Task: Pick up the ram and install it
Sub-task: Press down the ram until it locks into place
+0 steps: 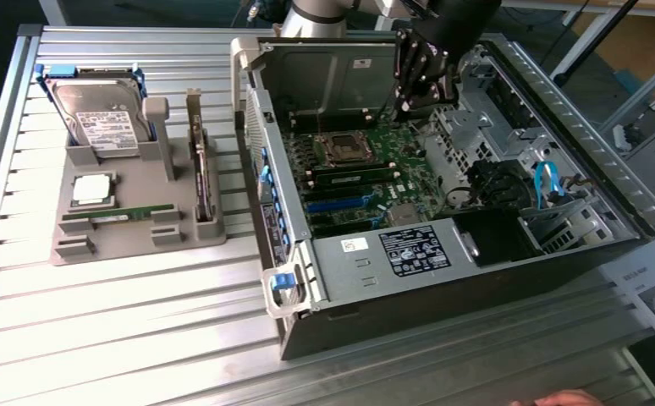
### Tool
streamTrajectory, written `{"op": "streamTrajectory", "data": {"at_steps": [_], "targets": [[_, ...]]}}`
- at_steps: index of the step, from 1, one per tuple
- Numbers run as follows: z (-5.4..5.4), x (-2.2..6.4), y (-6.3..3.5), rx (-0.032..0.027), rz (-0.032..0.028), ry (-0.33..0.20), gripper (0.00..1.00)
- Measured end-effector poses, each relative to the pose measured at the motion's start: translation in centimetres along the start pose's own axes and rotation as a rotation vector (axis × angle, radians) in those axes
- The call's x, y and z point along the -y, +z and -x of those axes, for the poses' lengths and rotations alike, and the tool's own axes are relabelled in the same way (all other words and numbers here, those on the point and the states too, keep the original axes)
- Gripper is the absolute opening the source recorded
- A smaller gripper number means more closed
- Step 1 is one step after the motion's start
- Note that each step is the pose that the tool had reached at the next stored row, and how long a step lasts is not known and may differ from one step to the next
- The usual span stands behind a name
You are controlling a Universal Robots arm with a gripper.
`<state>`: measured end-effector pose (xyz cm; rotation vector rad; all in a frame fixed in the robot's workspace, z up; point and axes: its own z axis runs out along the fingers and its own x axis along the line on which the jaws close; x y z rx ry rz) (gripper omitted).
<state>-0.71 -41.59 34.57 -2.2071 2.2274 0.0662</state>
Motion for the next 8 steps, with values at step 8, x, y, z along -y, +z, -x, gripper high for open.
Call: {"op": "streamTrajectory", "data": {"at_steps": [8], "targets": [[0.00, 0.04, 0.00, 0.0000, 0.0000, 0.000, 0.10]]}}
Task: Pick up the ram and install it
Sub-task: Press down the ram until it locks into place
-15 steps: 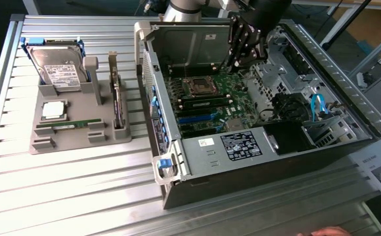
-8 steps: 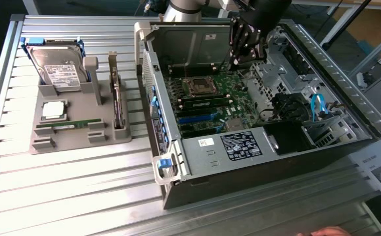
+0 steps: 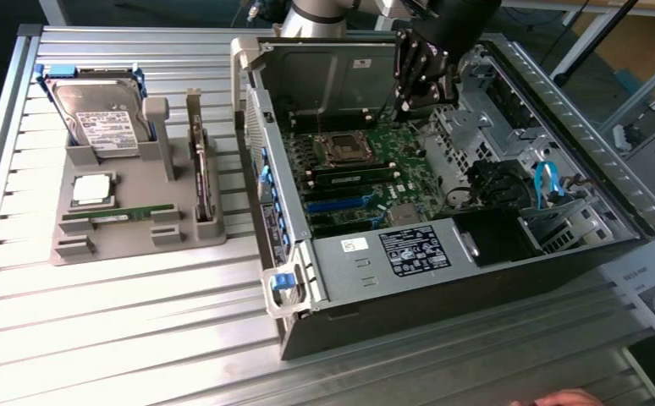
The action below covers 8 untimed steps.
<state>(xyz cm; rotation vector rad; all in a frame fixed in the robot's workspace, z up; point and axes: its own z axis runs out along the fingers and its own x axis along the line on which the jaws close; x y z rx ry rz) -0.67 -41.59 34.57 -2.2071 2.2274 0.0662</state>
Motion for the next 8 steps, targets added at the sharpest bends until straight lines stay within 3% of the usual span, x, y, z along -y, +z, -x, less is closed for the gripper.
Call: {"op": "streamTrajectory", "data": {"at_steps": [8], "targets": [[0.0, 1.43, -0.04, -0.0002, 0.0000, 0.000, 0.10]]}}
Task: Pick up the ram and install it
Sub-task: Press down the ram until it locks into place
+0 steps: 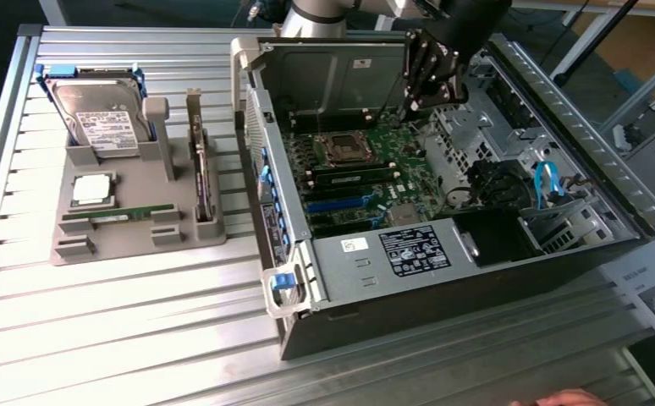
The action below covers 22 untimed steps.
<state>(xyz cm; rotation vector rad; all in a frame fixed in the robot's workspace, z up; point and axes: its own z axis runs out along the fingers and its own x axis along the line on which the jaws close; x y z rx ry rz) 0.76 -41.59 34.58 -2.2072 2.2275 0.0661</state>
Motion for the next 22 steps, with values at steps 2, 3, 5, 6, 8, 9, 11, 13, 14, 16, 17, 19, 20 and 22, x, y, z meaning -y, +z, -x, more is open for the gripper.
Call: {"op": "streamTrajectory", "data": {"at_steps": [2, 3, 5, 6, 8, 9, 11, 13, 14, 16, 17, 19, 20, 22], "targets": [[0.0, 0.36, -0.01, -0.0001, 0.0000, 0.000, 0.10], [0.0, 0.53, -0.01, 0.0001, -0.0001, 0.000, 0.10], [0.0, 0.88, -0.02, 0.0001, 0.0000, 0.000, 0.10], [0.0, 1.03, -0.02, 0.0001, 0.0000, 0.000, 0.10], [0.0, 1.32, -0.03, 0.0001, 0.0000, 0.000, 0.10], [0.0, 1.44, -0.03, 0.0001, 0.0000, 0.000, 0.10], [0.0, 1.66, -0.04, 0.0001, 0.0000, 0.000, 0.10], [0.0, 1.87, -0.04, 0.0001, 0.0000, 0.000, 0.10], [0.0, 1.96, -0.05, 0.0001, -0.0001, 0.000, 0.10], [0.0, 2.09, -0.05, 0.0001, 0.0000, 0.000, 0.10], [0.0, 2.09, -0.05, 0.0001, 0.0000, 0.000, 0.10], [0.0, 2.09, -0.05, 0.0002, -0.0001, 0.000, 0.10], [0.0, 2.09, -0.05, 0.0001, 0.0000, 0.000, 0.10], [0.0, 2.05, -0.04, 0.0002, -0.0015, 0.000, 0.10]]}}
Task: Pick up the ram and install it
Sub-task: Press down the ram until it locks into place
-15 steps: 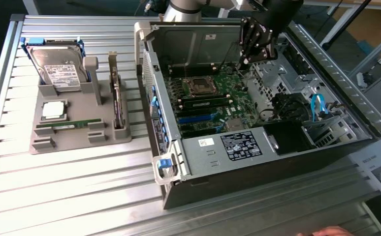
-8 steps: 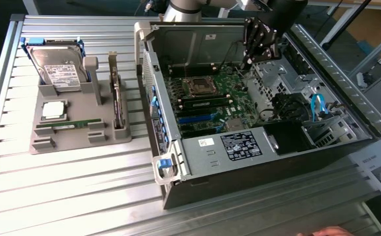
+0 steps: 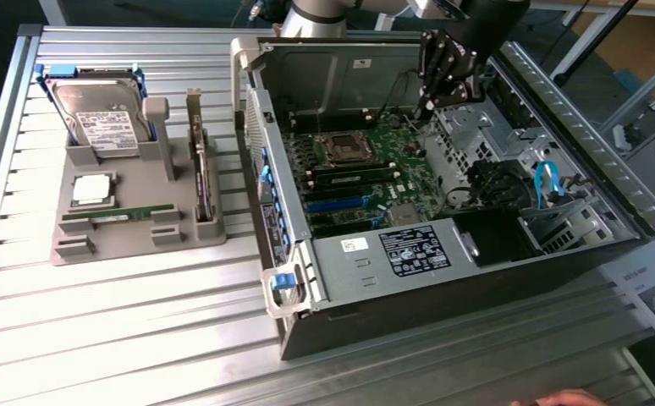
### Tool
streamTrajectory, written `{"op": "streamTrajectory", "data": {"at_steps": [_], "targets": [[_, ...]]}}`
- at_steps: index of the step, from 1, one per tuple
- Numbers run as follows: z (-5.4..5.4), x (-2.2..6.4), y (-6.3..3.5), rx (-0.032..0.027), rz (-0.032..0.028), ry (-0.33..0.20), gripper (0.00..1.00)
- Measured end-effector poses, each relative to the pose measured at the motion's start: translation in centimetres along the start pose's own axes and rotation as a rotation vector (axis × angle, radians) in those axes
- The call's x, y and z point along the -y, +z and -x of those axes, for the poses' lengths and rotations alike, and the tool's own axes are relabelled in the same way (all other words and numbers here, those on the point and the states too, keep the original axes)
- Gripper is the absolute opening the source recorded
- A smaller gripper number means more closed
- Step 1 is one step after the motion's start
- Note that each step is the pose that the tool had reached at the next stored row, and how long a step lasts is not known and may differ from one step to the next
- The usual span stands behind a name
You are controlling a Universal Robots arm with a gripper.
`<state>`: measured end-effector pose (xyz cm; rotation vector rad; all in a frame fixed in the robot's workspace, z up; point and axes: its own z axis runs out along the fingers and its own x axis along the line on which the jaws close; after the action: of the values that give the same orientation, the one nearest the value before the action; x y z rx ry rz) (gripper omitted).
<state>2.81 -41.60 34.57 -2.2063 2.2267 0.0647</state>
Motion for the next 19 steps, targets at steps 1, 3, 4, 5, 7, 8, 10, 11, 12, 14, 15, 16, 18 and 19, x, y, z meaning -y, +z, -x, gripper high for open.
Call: {"op": "streamTrajectory", "data": {"at_steps": [1, 3, 4, 5, 7, 8, 10, 11, 12, 14, 15, 16, 18, 19], "targets": [[0.0, -0.04, 0.00, 0.0001, -0.0016, 0.000, 0.10], [0.0, -0.13, 0.00, 0.0000, -0.0051, 0.000, 0.10], [0.0, -0.17, 0.00, 0.0000, -0.0067, 0.000, 0.10], [0.0, -0.21, 0.00, 0.0000, -0.0084, 0.000, 0.10], [0.0, -0.26, 0.01, 0.0000, -0.0105, -0.001, 0.10], [0.0, -0.26, 0.00, 0.0001, -0.0105, -0.001, 0.10], [0.0, -0.26, 0.01, 0.0000, -0.0105, -0.001, 0.10], [0.0, -0.26, 0.04, -0.0001, -0.0107, -0.001, 0.10], [0.0, -0.26, 0.11, 0.0000, -0.0111, -0.001, 0.10], [0.0, -0.26, 0.36, 0.0000, -0.0120, -0.001, 0.10], [0.0, -0.25, 0.52, 0.0000, -0.0124, -0.001, 0.10], [0.0, -0.25, 0.67, 0.0000, -0.0128, -0.001, 0.10], [0.0, -0.24, 0.98, 0.0001, -0.0137, -0.001, 0.10], [0.0, -0.24, 1.13, 0.0001, -0.0141, -0.001, 0.10]]}}
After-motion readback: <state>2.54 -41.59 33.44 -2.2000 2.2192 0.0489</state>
